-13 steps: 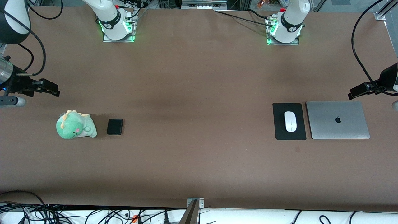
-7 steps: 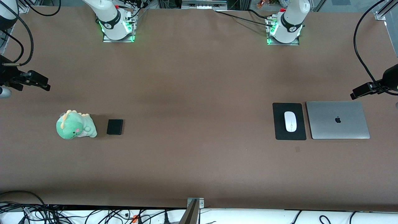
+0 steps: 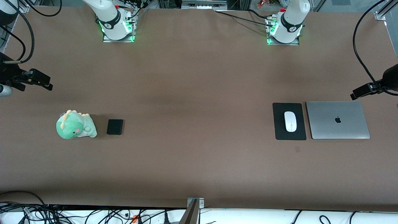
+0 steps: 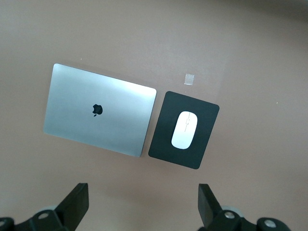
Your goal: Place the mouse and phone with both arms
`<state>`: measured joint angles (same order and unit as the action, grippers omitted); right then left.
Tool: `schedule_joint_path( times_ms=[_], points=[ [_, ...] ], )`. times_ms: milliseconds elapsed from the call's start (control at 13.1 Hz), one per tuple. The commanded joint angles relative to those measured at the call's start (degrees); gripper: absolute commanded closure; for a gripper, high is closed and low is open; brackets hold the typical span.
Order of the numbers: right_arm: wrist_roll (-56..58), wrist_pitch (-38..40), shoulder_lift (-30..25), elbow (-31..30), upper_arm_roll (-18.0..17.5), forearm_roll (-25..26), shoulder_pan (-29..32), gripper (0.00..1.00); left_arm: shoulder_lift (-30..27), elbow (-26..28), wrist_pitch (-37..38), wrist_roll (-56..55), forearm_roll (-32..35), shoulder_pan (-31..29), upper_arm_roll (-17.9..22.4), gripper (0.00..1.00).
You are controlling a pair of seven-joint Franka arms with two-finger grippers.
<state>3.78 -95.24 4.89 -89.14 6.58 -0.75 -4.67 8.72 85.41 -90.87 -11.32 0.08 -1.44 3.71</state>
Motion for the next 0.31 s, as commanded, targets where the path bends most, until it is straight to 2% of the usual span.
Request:
schedule_joint_path(
  times_ms=[0, 230],
  points=[
    [0.09, 1.46, 0.21, 1.43, -0.07, -1.0, 0.27, 0.0, 0.68, -1.65, 0.79, -1.25, -1.22, 0.38, 0.07, 0.0],
    [0.09, 2.15, 0.03, 1.43, -0.07, -0.92, 0.27, 0.0, 0.68, -1.65, 0.79, -1.34, -1.22, 0.38, 0.07, 0.0]
  ],
)
